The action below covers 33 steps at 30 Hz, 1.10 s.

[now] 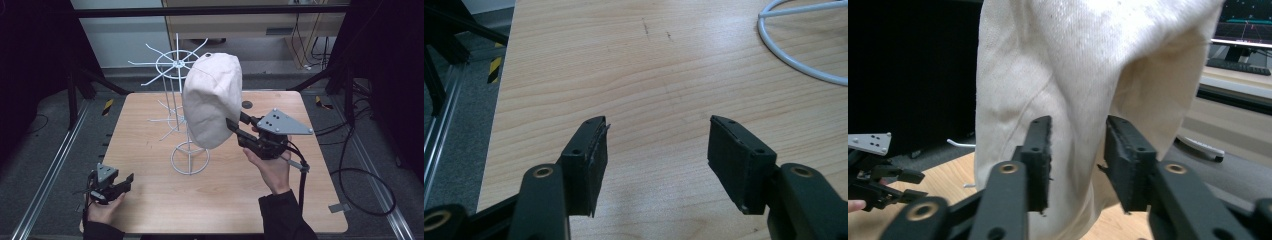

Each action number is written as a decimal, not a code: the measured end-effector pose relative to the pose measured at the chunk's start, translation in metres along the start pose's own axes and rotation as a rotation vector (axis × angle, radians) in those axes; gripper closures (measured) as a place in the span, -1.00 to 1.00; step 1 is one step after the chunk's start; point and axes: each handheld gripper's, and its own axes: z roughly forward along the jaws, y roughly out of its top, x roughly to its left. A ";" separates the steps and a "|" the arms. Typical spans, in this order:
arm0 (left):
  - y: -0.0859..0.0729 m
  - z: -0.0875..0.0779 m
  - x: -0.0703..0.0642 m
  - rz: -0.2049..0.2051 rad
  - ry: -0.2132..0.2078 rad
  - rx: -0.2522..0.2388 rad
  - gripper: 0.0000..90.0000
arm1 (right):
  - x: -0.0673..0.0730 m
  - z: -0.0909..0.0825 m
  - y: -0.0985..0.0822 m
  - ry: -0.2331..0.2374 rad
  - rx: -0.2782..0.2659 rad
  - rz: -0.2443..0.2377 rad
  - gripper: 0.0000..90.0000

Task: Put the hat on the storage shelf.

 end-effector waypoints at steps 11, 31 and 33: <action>0.000 0.001 0.000 -0.003 -0.005 0.003 -0.10 | -0.014 -0.025 -0.041 -0.072 0.034 0.059 -0.45; -0.002 0.002 -0.002 0.005 -0.050 -0.022 -0.23 | -0.052 -0.051 -0.157 -0.191 0.291 0.151 -0.63; -0.002 0.002 -0.002 0.007 -0.057 -0.024 -0.25 | -0.056 -0.055 -0.167 -0.214 0.323 0.160 -0.63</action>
